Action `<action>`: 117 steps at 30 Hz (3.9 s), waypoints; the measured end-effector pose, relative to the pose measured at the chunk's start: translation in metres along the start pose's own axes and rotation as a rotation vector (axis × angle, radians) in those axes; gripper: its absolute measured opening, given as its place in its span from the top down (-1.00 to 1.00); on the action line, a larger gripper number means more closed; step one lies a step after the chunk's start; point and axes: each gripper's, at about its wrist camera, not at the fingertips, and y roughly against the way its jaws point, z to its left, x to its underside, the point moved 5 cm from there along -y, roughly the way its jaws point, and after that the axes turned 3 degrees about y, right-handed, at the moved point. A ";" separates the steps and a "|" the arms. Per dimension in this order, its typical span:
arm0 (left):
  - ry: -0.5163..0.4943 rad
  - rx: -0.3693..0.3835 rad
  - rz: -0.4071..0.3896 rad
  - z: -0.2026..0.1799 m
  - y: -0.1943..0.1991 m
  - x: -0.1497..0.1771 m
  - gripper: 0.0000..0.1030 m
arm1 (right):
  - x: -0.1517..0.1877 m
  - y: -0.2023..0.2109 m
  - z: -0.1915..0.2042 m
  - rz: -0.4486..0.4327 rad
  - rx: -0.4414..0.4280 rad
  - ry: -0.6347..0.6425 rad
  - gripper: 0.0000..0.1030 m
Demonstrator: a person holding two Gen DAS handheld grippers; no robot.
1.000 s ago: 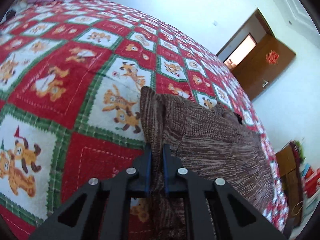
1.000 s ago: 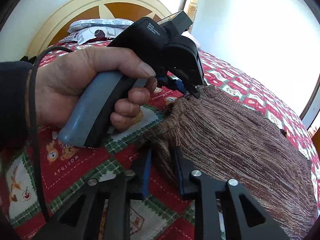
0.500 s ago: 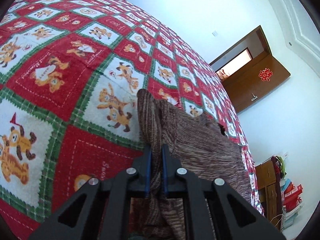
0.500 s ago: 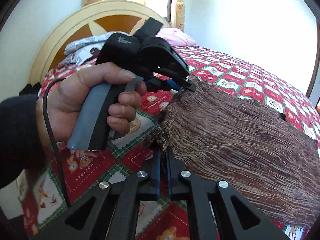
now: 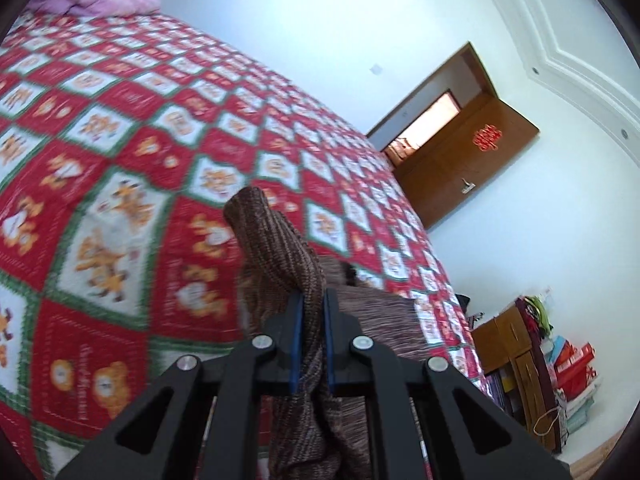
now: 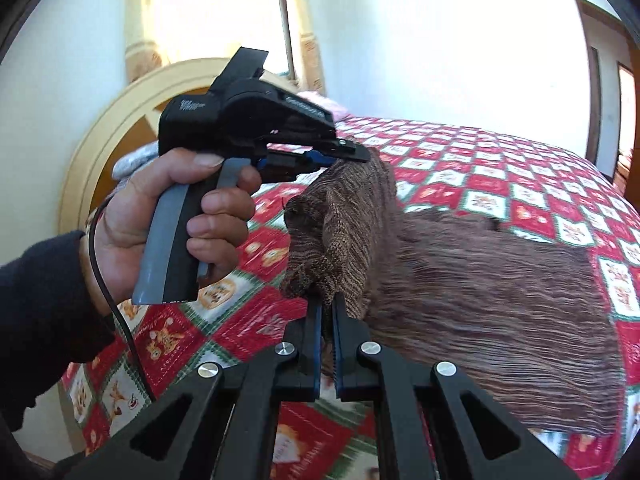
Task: Fold small clothes
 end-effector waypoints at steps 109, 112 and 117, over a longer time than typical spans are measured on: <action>-0.372 -0.228 0.061 -0.055 -0.065 0.152 -0.88 | 0.004 -0.054 -0.276 0.249 0.357 -0.303 0.26; -0.377 -0.236 0.064 -0.055 -0.066 0.152 -0.90 | -0.018 -0.057 -0.261 0.201 0.294 -0.261 0.26; -0.392 -0.250 0.068 -0.056 -0.067 0.153 -0.91 | -0.007 -0.098 -0.262 0.357 0.334 -0.216 0.26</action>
